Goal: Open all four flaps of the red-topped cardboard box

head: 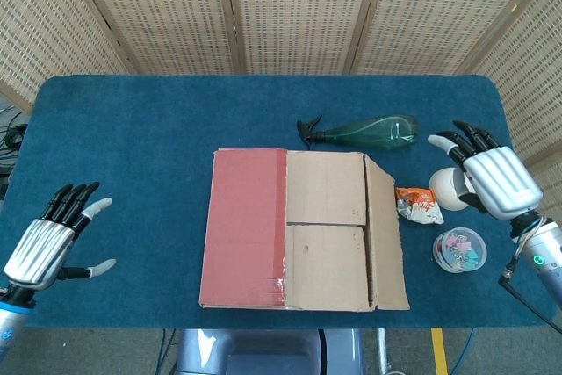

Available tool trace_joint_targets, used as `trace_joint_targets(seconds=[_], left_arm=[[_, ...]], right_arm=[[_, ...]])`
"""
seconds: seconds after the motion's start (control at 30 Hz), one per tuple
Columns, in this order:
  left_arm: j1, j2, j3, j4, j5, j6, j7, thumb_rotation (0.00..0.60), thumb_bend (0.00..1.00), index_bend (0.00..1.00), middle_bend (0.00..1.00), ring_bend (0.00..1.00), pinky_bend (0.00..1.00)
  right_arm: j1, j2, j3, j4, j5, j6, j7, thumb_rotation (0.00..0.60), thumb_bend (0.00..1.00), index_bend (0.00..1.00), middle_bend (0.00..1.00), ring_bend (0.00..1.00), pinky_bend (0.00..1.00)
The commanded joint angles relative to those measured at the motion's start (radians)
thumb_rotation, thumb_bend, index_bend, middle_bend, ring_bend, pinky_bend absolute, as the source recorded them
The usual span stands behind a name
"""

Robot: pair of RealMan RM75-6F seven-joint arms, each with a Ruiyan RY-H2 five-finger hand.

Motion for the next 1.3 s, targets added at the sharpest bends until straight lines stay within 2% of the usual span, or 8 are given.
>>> trace_joint_targets(seconds=[0.03,0.37,0.63,0.7,0.97,1.3], left_arm=[[-0.039,0.031,-0.007,-0.021,0.034,-0.033,-0.022,0.397,0.16,0.15,0.00,0.00,0.00],[-0.187,0.106,-0.025,-0.075,0.135,-0.166,-0.079,0.396,0.19,0.11,0.00,0.00,0.00],[-0.314,0.112,-0.051,-0.095,0.163,-0.279,-0.156,0.397,0.23,0.11,0.00,0.00,0.00],[-0.349,0.110,-0.062,-0.099,0.160,-0.312,-0.176,0.397,0.28,0.11,0.00,0.00,0.00],[-0.492,0.100,-0.107,-0.120,0.134,-0.449,-0.240,0.397,0.65,0.11,0.00,0.00,0.00],[-0.660,0.058,-0.160,-0.148,0.061,-0.629,-0.249,0.399,0.92,0.11,0.00,0.00,0.00]], right_arm=[[-0.039,-0.026,-0.006,-0.030,0.052,0.026,-0.051,0.600,0.83,0.09,0.11,0.00,0.11],[-0.143,-0.099,-0.019,-0.047,0.109,0.148,-0.157,0.600,0.82,0.05,0.07,0.00,0.07],[-0.204,-0.127,-0.030,-0.055,0.115,0.205,-0.177,0.600,0.82,0.05,0.07,0.00,0.06],[-0.217,-0.130,-0.033,-0.055,0.113,0.219,-0.178,0.600,0.82,0.05,0.07,0.00,0.06],[-0.259,-0.141,-0.039,-0.058,0.100,0.253,-0.176,0.600,0.83,0.05,0.07,0.00,0.05],[-0.285,-0.141,-0.034,-0.054,0.087,0.265,-0.156,0.600,0.83,0.05,0.07,0.00,0.05]])
